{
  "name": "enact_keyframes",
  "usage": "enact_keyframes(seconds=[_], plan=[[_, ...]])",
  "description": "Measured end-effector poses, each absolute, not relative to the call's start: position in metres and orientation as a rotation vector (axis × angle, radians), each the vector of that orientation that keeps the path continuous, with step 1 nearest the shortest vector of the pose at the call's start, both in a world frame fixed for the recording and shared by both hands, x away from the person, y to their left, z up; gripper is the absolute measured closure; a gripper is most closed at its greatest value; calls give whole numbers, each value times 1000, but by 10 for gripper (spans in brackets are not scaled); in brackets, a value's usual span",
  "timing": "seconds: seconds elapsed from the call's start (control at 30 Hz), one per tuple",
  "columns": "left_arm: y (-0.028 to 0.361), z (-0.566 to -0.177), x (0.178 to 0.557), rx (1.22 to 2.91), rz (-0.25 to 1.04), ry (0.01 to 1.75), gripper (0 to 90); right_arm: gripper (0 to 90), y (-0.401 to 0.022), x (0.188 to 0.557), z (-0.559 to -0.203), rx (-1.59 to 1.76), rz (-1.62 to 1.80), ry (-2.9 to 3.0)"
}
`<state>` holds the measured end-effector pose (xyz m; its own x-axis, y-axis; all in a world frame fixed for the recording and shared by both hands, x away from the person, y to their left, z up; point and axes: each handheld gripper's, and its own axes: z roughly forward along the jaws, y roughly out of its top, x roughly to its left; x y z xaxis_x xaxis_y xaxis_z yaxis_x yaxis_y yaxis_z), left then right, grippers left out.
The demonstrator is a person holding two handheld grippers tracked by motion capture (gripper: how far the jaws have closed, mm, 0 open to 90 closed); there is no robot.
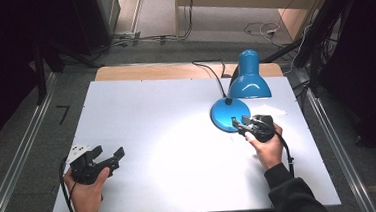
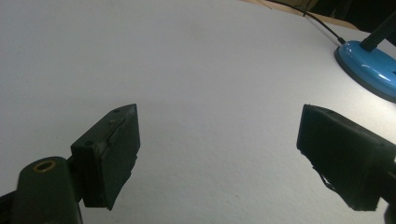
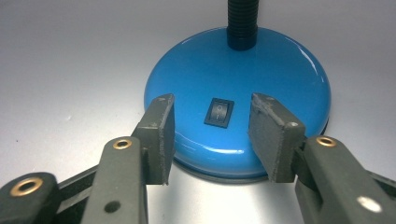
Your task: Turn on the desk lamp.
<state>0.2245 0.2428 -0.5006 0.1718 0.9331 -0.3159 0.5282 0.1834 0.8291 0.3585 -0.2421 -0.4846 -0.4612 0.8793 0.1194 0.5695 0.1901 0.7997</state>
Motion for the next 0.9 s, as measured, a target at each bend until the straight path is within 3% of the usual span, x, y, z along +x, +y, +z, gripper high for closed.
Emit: enact_keyframes(seconds=[0.37,0.9], plan=[[243,-501,224,1474,524,1486,141,373,-245,353,-484,1361,1158,2122],[244,-500,224,1475,524,1487,142,330,-263,336,-480,1365,1169,2116]])
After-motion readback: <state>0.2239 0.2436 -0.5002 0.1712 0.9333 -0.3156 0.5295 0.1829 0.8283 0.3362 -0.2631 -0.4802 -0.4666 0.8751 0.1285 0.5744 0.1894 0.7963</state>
